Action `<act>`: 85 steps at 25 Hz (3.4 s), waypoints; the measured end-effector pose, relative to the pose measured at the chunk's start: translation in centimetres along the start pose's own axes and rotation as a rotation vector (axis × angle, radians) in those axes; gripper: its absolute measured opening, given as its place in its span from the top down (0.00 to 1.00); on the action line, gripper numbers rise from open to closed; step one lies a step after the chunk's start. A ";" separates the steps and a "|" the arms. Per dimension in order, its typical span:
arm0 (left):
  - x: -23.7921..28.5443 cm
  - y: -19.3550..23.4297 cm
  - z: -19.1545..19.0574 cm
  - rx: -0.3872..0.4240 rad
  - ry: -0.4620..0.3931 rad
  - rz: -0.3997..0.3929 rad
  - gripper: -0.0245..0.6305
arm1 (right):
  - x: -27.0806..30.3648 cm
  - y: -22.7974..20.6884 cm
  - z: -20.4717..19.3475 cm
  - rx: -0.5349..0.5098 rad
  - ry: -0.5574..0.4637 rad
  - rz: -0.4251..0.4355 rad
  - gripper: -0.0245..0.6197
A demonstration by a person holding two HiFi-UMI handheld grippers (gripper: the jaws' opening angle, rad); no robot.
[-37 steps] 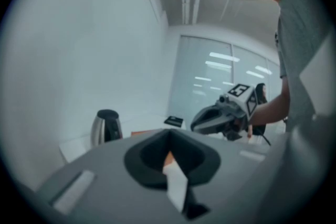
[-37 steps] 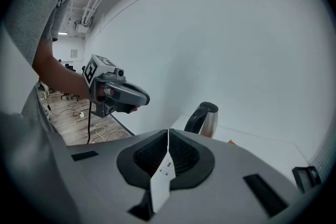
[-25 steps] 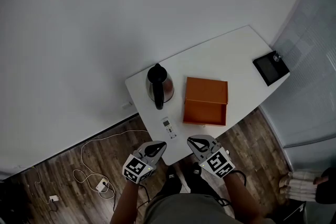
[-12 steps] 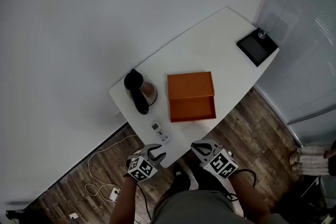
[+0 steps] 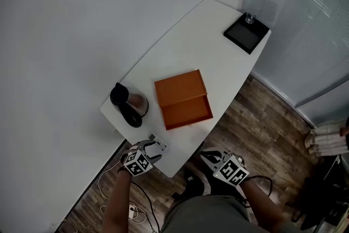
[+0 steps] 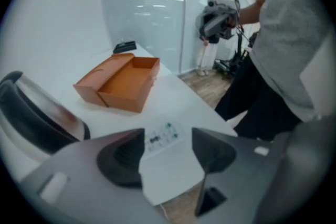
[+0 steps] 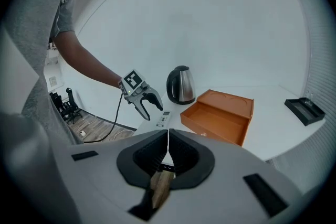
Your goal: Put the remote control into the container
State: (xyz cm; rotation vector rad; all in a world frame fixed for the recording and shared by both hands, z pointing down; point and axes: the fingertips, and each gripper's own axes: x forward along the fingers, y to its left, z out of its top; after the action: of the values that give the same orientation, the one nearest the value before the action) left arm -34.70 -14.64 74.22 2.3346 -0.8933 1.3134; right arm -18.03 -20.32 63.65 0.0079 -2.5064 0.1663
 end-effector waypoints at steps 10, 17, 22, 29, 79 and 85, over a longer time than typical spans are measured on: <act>2.7 1.7 -2.5 0.524 0.252 -0.081 0.43 | -1.6 -0.5 -2.8 0.073 0.020 -0.096 0.94; 4.1 2.1 -2.6 0.669 0.304 -0.150 0.42 | -0.2 -2.0 -1.3 0.065 -0.015 -0.123 0.94; 5.0 2.1 -3.9 0.701 0.335 -0.204 0.42 | 2.6 -2.5 0.1 0.046 -0.030 -0.108 0.94; 5.1 2.3 -4.4 0.739 0.361 -0.235 0.47 | 4.3 -2.1 2.0 0.039 -0.053 -0.093 0.94; -0.9 -0.3 1.8 0.272 0.229 -0.153 0.62 | 5.0 1.7 0.9 -0.030 0.007 0.008 0.94; -3.4 0.6 5.8 0.231 0.159 -0.054 0.62 | 4.9 1.6 2.5 -0.050 -0.032 0.016 0.94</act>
State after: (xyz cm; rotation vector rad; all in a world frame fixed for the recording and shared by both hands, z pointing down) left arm -32.64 -17.01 68.29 2.3600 -0.6561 1.6285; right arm -23.57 -18.87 64.37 -0.0296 -2.5421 0.1104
